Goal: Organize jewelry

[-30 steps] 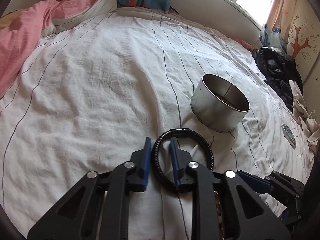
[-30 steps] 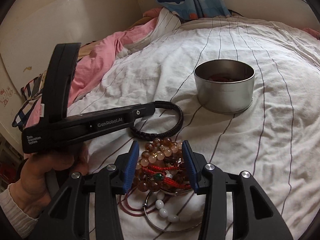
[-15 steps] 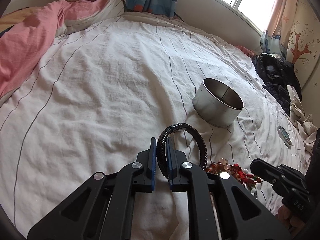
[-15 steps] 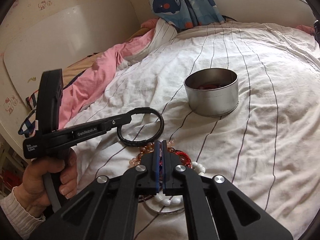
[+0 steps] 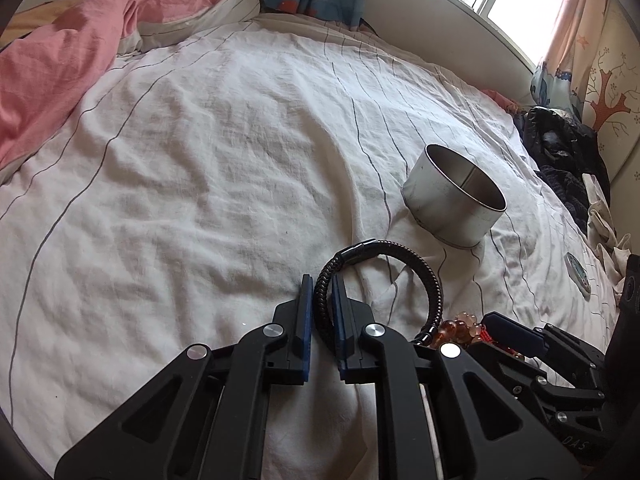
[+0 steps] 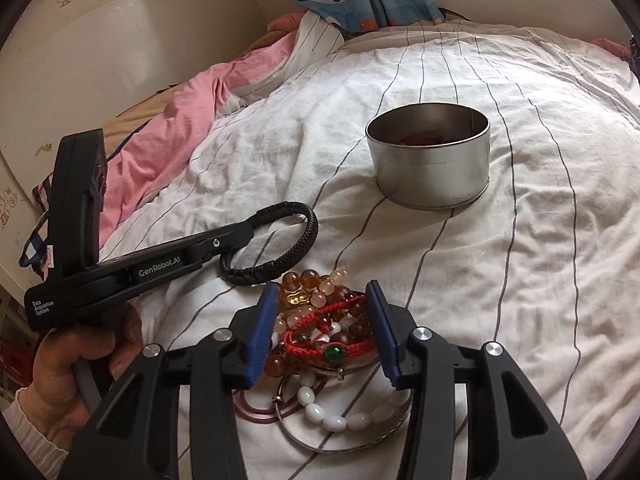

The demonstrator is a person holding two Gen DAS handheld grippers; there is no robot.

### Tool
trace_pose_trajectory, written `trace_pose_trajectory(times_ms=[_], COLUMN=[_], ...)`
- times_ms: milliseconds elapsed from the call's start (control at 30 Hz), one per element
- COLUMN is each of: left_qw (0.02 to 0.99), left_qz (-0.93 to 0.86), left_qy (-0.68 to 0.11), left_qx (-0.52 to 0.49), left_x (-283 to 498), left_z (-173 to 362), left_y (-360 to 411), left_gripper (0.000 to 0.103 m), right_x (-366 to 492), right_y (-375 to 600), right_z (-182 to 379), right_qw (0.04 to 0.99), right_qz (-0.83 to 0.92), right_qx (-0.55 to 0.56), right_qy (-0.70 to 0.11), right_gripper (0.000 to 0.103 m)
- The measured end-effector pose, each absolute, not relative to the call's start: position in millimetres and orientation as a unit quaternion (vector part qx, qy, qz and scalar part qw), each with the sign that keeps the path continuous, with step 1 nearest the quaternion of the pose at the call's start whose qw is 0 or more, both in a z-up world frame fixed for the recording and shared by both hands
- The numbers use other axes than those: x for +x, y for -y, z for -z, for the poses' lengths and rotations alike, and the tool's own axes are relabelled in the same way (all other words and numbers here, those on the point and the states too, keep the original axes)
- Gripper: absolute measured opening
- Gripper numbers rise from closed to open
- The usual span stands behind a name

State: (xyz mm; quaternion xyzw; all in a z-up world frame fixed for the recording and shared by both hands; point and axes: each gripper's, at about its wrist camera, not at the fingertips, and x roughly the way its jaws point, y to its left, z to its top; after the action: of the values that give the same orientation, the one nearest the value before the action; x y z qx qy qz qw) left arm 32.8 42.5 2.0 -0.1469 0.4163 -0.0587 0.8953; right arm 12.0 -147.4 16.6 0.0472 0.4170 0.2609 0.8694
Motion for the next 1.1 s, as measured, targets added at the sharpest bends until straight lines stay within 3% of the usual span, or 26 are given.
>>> trace_pose_trajectory(times_ms=[333, 367, 400, 433, 500, 1100], left_qw=[0.893, 0.893, 0.892, 0.892, 0.894, 0.917], left_qz=[0.057, 0.057, 0.057, 0.057, 0.056, 0.088], left_qy=[-0.423, -0.425, -0.427, -0.427, -0.425, -0.362], left_qx=[-0.140, -0.138, -0.136, -0.135, -0.130, -0.146], left_x=[38.1, 39.0, 39.6, 39.7, 38.7, 26.0], left_z=[0.9, 1.3, 1.6, 1.7, 0.6, -47.2], left_y=[-38.5, -37.7, -37.3, -37.1, -36.0, -19.6], left_gripper=[0.012, 0.012, 0.012, 0.012, 0.012, 0.009], right_x=[-2.7, -3.2, -3.7, -4.1, -6.1, -4.1], right_y=[166.0, 164.8, 164.3, 165.6, 166.4, 218.6], right_z=[-22.1, -23.0, -24.2, -25.6, -27.7, -65.5], right_qw=[0.867, 0.867, 0.868, 0.865, 0.867, 0.886], right_qz=[-0.265, -0.266, -0.268, -0.277, -0.279, -0.286], right_qx=[0.026, 0.019, 0.017, 0.025, 0.025, 0.164], right_qy=[-0.421, -0.420, -0.418, -0.417, -0.412, -0.326], right_gripper=[0.044, 0.040, 0.025, 0.019, 0.015, 0.014])
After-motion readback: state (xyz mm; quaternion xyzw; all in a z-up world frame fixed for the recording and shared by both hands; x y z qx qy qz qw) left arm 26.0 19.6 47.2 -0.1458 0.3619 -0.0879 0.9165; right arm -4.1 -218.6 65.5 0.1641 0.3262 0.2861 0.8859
